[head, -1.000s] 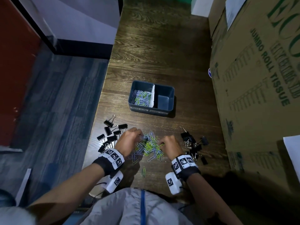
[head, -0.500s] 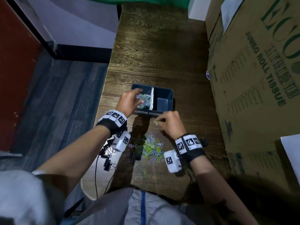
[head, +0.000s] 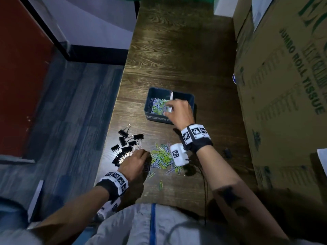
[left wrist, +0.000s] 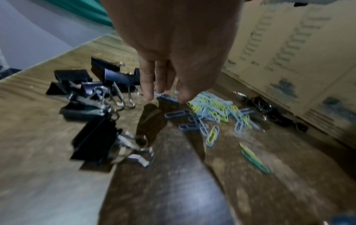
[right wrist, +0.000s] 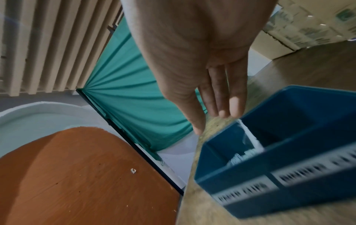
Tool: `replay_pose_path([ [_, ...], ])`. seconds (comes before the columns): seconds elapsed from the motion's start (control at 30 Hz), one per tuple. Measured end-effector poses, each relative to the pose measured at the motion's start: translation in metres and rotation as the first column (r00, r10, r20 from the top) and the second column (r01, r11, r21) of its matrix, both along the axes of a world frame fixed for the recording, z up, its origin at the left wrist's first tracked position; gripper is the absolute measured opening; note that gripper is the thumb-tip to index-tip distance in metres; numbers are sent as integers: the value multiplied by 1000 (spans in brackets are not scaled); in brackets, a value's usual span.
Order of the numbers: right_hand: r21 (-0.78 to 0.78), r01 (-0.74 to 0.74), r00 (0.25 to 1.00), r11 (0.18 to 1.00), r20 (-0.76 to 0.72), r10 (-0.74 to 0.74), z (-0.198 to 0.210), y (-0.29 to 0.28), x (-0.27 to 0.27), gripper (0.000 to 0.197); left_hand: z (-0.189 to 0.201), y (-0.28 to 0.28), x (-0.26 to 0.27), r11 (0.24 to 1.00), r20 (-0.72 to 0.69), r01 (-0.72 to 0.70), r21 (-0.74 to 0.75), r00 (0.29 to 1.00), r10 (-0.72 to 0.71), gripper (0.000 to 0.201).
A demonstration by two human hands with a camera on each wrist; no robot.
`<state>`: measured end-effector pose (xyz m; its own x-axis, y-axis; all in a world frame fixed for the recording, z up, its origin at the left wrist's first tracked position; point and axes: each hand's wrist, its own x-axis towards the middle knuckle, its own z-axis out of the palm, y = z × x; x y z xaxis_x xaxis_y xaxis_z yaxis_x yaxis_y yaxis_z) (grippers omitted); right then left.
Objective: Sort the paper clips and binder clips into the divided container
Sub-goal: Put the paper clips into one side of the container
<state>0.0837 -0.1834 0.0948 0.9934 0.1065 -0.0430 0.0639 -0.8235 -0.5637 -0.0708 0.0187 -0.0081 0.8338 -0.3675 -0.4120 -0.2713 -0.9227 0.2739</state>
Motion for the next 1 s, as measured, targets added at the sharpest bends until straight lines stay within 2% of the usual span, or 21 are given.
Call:
replay_pose_path([
  [0.07, -17, -28, 998, 999, -63, 27, -28, -8, -27, 23, -11, -1, -8, 998, -20, 37, 46, 999, -36, 85],
  [0.13, -53, -39, 978, 998, -207, 27, -59, -17, -56, 28, -15, -7, -12, 995, -42, 87, 57, 995, -85, 83],
  [0.2, -131, -79, 916, 988, -401, 20, -83, -25, -82, 48, -12, -16, -13, 991, -80, 115, 61, 991, -110, 85],
  [0.27, -186, -134, 849, 973, -528, 16, -99, -33, -103, 71, -1, -28, -17, 988, -71, 155, 21, 986, -153, 77],
  [0.33, -225, -166, 845, 960, -534, 20, -107, -38, -118, 80, 7, -38, -19, 972, -10, 236, -15, 972, -236, 60],
  [0.37, -243, -184, 853, 952, -520, 32, -110, -39, -123, 81, 5, -40, -20, 967, -3, 252, -38, 968, -252, 58],
  [0.47, -261, -292, 849, 920, -513, 124, -113, -37, -138, 77, 2, -39, -18, 964, 16, 237, -117, 971, -237, 64],
  [0.53, -196, -327, 823, 925, -541, 176, -117, -39, -145, 76, -2, -33, -17, 968, 26, 200, -153, 980, -198, 55],
  [0.63, -64, -193, 851, 979, -507, 135, -121, -54, -153, 72, -22, -13, -16, 968, -5, 80, -238, 996, -84, 48],
  [0.73, -73, -50, 907, 996, -421, 15, -123, -72, -166, 72, -23, 4, -17, 970, -47, -38, -242, 999, 27, 33],
  [0.77, -90, -11, 911, 996, -413, -27, -125, -76, -172, 72, -22, 6, -19, 970, -53, -101, -220, 994, 91, 36],
  [0.83, -110, 33, 898, 993, -433, -78, -128, -78, -180, 77, -16, 7, -23, 974, -98, -183, -137, 980, 171, 59],
  [0.9, -118, 36, 871, 992, -483, -89, -127, -70, -183, 84, -17, 2, -24, 981, -157, -179, -76, 974, 165, 78],
  [1.0, -93, -40, 847, 995, -531, -16, -128, -48, -186, 96, -20, -15, -25, 985, -218, -144, -94, 968, 121, 84],
])
